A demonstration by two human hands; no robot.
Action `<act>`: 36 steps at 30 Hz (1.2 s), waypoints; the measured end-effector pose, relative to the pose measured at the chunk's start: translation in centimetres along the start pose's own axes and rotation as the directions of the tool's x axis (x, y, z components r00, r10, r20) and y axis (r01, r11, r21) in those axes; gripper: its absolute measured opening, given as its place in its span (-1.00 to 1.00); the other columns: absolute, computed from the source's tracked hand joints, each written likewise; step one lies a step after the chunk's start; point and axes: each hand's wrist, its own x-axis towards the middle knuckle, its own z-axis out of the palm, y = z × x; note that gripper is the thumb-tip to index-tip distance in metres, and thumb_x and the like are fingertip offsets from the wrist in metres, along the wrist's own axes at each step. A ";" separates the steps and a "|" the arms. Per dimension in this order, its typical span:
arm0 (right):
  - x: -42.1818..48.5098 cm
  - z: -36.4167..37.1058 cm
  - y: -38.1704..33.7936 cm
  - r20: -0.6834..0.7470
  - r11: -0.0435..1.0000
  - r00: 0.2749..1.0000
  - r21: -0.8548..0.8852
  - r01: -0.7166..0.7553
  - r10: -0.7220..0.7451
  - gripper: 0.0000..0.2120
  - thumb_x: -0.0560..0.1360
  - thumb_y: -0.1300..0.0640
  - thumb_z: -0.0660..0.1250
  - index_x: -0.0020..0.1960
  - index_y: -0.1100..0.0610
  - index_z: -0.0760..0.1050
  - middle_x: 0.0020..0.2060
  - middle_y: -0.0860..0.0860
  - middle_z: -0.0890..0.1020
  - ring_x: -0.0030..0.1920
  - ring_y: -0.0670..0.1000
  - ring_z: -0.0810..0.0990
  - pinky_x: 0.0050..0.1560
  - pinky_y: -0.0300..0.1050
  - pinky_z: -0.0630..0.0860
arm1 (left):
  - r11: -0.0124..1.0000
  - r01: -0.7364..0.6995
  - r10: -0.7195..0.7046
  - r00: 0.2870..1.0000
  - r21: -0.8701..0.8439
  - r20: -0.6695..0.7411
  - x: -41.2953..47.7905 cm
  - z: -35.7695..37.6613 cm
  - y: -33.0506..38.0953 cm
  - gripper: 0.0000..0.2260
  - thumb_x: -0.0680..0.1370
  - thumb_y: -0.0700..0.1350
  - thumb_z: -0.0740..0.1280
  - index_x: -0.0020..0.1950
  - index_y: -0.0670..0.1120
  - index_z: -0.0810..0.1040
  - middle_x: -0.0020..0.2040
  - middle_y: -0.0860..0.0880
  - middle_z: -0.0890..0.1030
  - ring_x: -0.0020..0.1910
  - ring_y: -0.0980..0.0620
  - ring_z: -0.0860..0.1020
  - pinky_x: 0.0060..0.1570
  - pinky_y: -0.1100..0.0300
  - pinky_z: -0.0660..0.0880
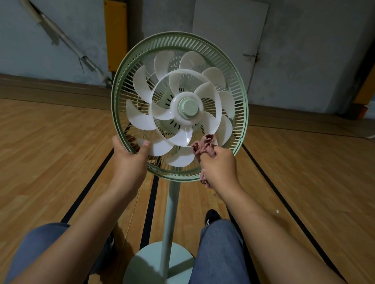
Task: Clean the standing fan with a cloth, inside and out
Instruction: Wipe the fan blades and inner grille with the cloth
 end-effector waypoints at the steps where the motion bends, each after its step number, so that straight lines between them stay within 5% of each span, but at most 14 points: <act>1: 0.0 0.0 -0.1 0.013 1.000 1.000 -0.005 -0.005 0.005 -0.71 0.63 0.26 0.28 -0.27 0.20 0.46 -0.61 -0.03 0.47 -0.63 -0.01 0.52 -0.61 -0.22 0.38 | 1.000 -0.002 0.002 1.000 0.000 -0.003 0.0 0.0 0.0 -0.68 0.69 -0.03 0.42 0.23 0.29 0.34 0.20 0.12 0.61 0.16 0.04 0.65 0.21 -0.14 0.63; 8: -0.4 0.8 -1.2 0.137 0.997 0.990 -0.081 -0.014 0.025 -0.68 0.64 0.22 0.27 -0.30 0.15 0.44 -0.66 -0.01 0.44 -0.68 0.00 0.46 -0.64 -0.24 0.34 | 0.999 0.004 -0.004 1.000 -0.043 0.004 -0.5 -0.1 0.8 -0.63 0.63 0.15 0.47 0.28 0.31 0.32 0.24 0.12 0.62 0.23 -0.03 0.67 0.25 -0.27 0.64; 12: -1.6 2.7 -2.5 0.151 0.979 0.983 -0.156 0.130 -0.106 -0.65 0.62 0.17 0.31 -0.35 0.10 0.43 -0.60 -0.03 0.45 -0.63 -0.02 0.49 -0.59 -0.25 0.33 | 0.999 -0.007 0.008 0.998 -0.033 0.054 -0.8 -0.3 0.5 -0.53 0.53 0.21 0.55 0.30 0.21 0.37 0.25 0.08 0.65 0.23 -0.01 0.68 0.28 -0.22 0.63; 19: -2.8 3.6 -3.7 0.186 0.900 0.937 -0.276 0.337 -0.295 -0.79 0.53 0.13 0.29 -0.23 0.21 0.44 -0.31 0.18 0.50 -0.34 0.21 0.57 -0.30 0.22 0.58 | 0.998 -0.016 0.019 0.999 -0.066 0.051 0.0 -1.1 -0.7 -0.67 0.61 0.03 0.51 0.17 0.37 0.43 0.11 0.11 0.72 0.07 0.05 0.75 0.14 -0.18 0.71; 22: -2.9 2.7 -2.5 0.213 0.820 0.907 -0.387 0.421 -0.365 -0.85 0.52 0.00 0.31 -0.01 0.02 0.60 -0.13 -0.02 0.43 -0.18 0.05 0.52 -0.16 0.11 0.59 | 0.996 0.001 0.001 1.000 -0.086 0.026 0.2 -1.1 -1.0 -0.66 0.62 -0.02 0.51 0.20 0.34 0.44 0.11 0.12 0.72 0.05 0.08 0.76 0.10 -0.15 0.72; 27: -2.3 0.1 -0.1 0.283 0.681 0.825 -0.467 0.565 -0.490 -0.52 0.51 0.00 0.44 0.42 -0.11 0.53 -0.04 -0.07 0.35 -0.09 -0.03 0.46 -0.17 0.05 0.61 | 0.997 0.027 -0.025 0.999 -0.070 0.027 0.5 -1.4 -0.8 -0.64 0.63 -0.04 0.51 0.28 0.28 0.44 0.19 0.07 0.71 0.11 0.01 0.75 0.18 -0.23 0.68; 31: -1.7 -2.2 0.6 0.275 0.605 0.789 -0.520 0.603 -0.550 -0.49 0.50 0.17 0.47 0.44 -0.01 0.53 -0.02 -0.07 0.34 -0.11 -0.05 0.43 -0.27 -0.09 0.52 | 0.997 0.033 -0.029 0.998 -0.071 0.053 0.5 -1.5 -0.6 -0.52 0.65 -0.08 0.49 0.50 0.10 0.39 0.28 -0.01 0.69 0.22 -0.11 0.72 0.25 -0.30 0.64; 36: -0.6 -4.3 0.4 0.261 0.523 0.774 -0.610 0.595 -0.576 -0.52 0.44 0.34 0.42 0.33 0.09 0.51 0.06 -0.03 0.44 -0.09 -0.05 0.46 -0.31 -0.11 0.52 | 0.996 0.049 -0.043 0.996 -0.074 0.079 0.7 -1.7 -0.2 -0.52 0.67 -0.09 0.46 0.54 0.05 0.36 0.34 -0.07 0.66 0.27 -0.17 0.69 0.28 -0.35 0.62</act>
